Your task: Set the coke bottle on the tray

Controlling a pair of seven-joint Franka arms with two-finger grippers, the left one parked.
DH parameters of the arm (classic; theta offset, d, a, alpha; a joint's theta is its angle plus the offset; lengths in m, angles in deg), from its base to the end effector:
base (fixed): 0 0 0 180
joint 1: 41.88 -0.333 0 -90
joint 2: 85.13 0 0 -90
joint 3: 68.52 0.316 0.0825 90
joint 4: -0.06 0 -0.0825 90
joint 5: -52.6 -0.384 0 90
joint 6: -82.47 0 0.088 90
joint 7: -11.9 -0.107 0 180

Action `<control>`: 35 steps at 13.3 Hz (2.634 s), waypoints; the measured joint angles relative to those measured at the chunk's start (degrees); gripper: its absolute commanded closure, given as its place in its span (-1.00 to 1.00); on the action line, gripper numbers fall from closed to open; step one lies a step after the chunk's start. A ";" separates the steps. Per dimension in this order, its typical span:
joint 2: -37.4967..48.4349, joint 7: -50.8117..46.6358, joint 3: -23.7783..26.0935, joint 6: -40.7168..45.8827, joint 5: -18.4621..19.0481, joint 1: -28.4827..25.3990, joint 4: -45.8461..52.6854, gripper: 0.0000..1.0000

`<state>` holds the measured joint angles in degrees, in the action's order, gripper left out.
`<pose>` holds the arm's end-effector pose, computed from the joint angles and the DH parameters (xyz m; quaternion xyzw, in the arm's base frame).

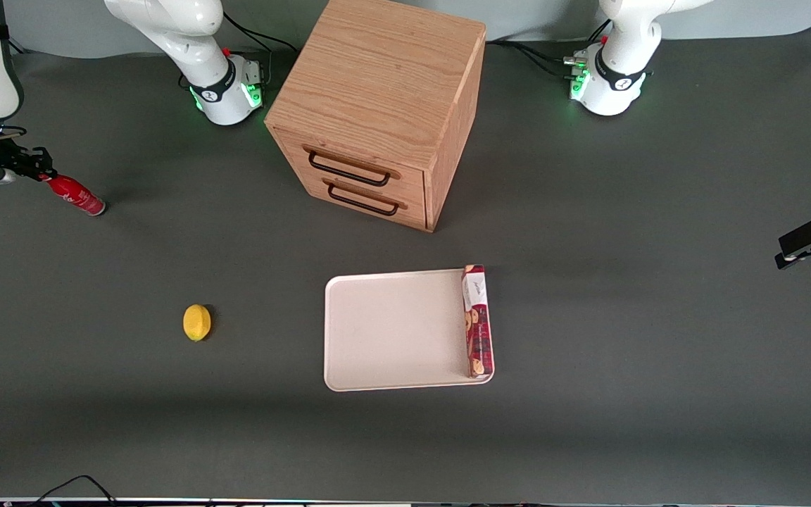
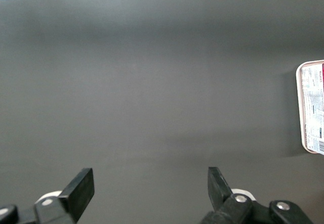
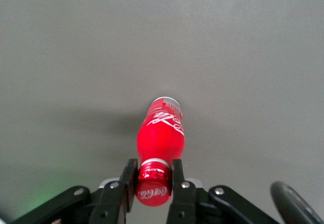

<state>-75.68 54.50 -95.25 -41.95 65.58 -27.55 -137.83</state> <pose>0.3437 -0.3105 0.3633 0.9940 0.0856 -0.0662 0.0128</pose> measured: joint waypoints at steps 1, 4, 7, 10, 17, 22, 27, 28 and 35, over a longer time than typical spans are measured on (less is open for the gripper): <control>0.47 0.00 1.62 5.06 -0.17 -0.75 4.09 0.83; 0.80 -0.51 10.89 22.40 -5.49 -1.70 21.11 0.83; -2.38 -8.32 23.04 36.22 -9.65 -1.96 38.35 0.84; -8.81 -24.74 39.08 39.86 -12.03 -2.06 51.86 0.85; -31.40 -71.55 67.47 32.14 -4.04 -3.82 61.87 0.86; -48.72 -93.63 77.48 23.08 15.33 -7.12 59.86 0.85; -52.84 -100.56 77.60 15.45 20.34 -7.67 55.17 -0.73; -52.97 -100.83 77.64 15.35 20.75 -7.67 55.05 -1.00; -51.94 -99.48 79.05 19.87 21.26 -6.77 60.10 -1.00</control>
<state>-127.62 -44.97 -16.19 -22.09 86.84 -34.31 -77.73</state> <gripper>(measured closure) 0.000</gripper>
